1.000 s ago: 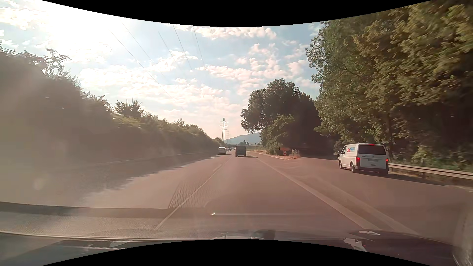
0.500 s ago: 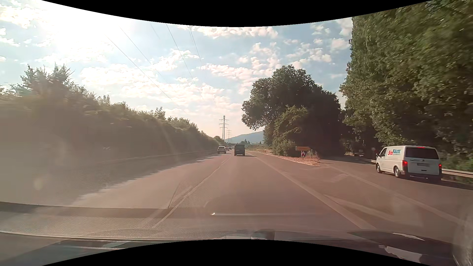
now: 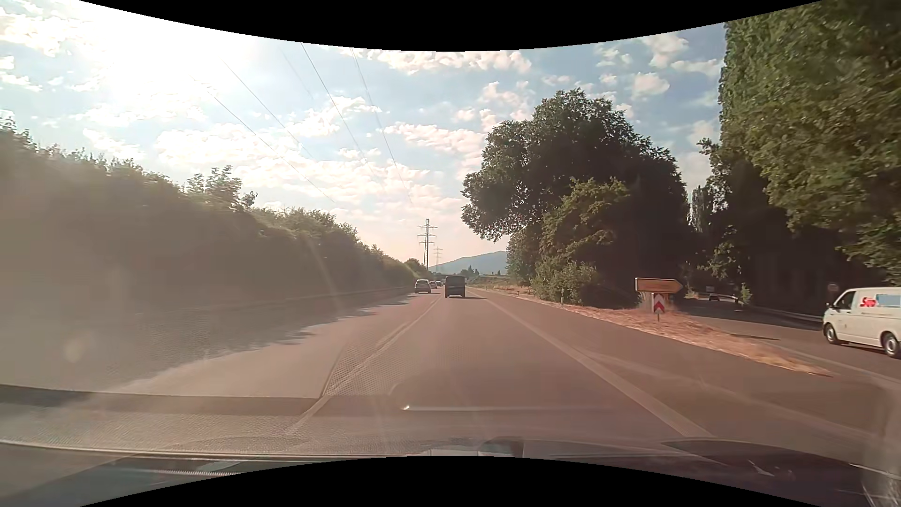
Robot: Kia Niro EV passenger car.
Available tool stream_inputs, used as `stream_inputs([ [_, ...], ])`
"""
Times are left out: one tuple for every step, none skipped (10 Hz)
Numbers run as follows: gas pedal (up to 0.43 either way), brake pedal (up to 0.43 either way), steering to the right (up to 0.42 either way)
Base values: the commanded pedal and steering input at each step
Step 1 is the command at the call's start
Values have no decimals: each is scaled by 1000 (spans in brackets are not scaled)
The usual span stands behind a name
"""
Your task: Follow the waypoints while adhering to traffic rules and regulations
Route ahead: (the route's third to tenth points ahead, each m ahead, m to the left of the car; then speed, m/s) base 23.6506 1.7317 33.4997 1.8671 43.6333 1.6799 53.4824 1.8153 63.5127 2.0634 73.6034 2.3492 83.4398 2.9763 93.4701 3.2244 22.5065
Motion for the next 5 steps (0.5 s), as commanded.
stream_inputs([
  [177, 0, 0],
  [177, 0, 0],
  [177, 0, 0],
  [177, 0, 0],
  [177, 0, 0],
])
